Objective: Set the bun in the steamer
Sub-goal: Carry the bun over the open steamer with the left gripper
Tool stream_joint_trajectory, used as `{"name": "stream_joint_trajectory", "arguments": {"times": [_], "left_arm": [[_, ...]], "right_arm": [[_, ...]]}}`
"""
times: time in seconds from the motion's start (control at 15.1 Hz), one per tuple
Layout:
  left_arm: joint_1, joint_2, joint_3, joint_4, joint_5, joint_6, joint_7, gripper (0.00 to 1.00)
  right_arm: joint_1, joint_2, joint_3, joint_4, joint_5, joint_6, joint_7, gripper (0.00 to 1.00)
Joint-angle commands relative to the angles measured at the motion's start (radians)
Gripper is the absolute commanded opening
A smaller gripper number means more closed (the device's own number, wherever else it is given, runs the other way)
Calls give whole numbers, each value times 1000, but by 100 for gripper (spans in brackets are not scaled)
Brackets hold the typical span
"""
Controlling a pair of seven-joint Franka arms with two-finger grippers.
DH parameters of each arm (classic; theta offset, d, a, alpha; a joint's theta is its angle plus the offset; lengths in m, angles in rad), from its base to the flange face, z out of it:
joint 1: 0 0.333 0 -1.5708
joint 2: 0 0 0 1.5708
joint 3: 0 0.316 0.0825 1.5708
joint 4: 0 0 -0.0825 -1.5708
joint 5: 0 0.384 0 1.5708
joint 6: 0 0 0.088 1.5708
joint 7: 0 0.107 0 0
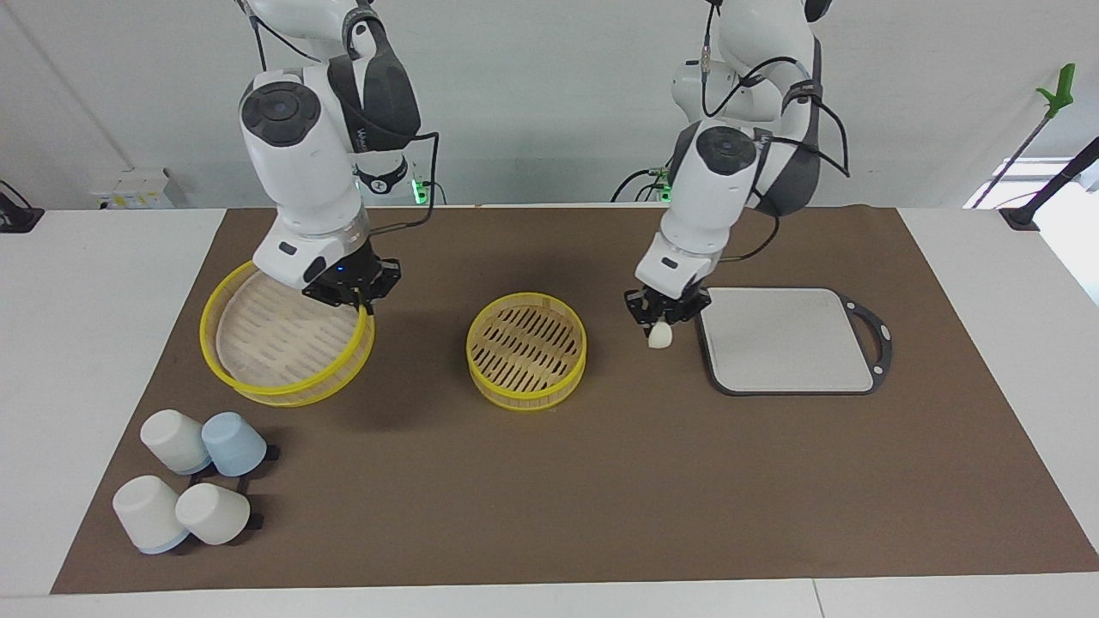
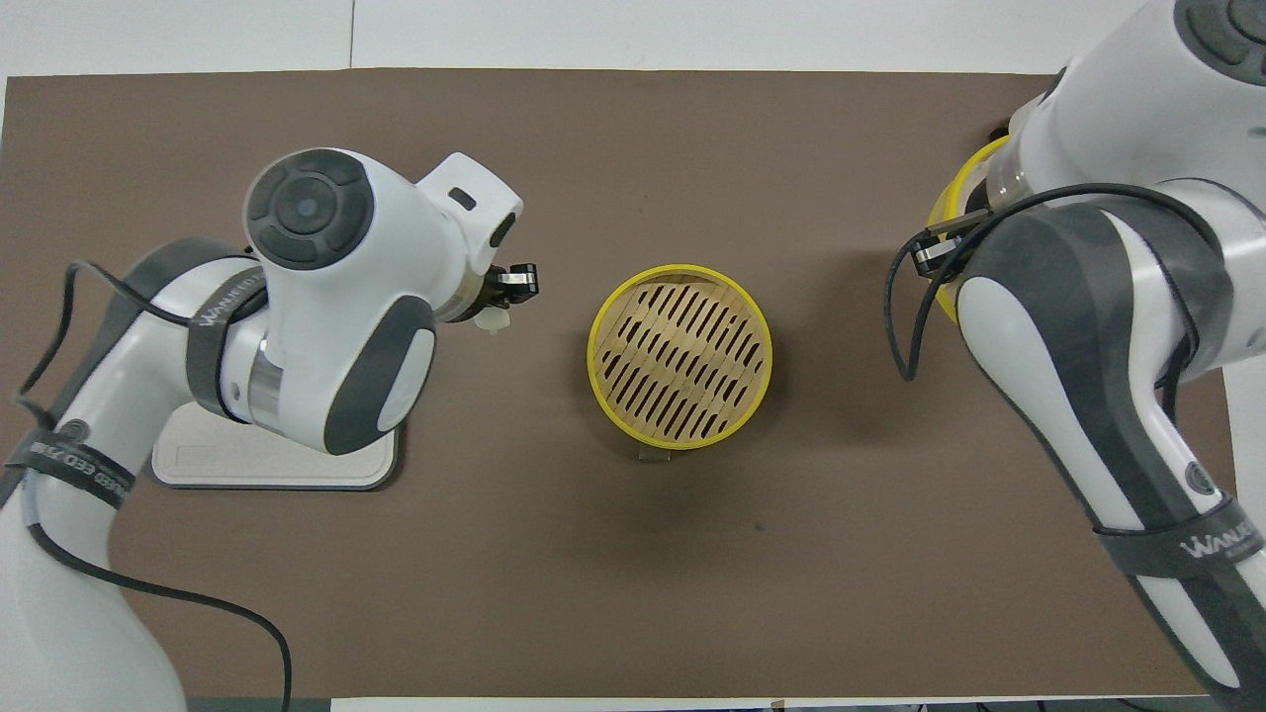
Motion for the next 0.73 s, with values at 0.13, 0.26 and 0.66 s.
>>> {"name": "stream_joint_trajectory", "arguments": {"times": [0.13, 0.26, 0.66], "left_arm": [[-200, 113, 21, 50, 18, 60, -146, 22], [-261, 199, 20, 108, 96, 98, -229, 22], [-297, 260, 20, 116, 134, 172, -246, 23]], "right_arm": [[-115, -44, 13, -65, 16, -10, -146, 3], [-138, -68, 12, -117, 51, 12, -162, 3], [-150, -113, 12, -229, 57, 101, -163, 3]]}}
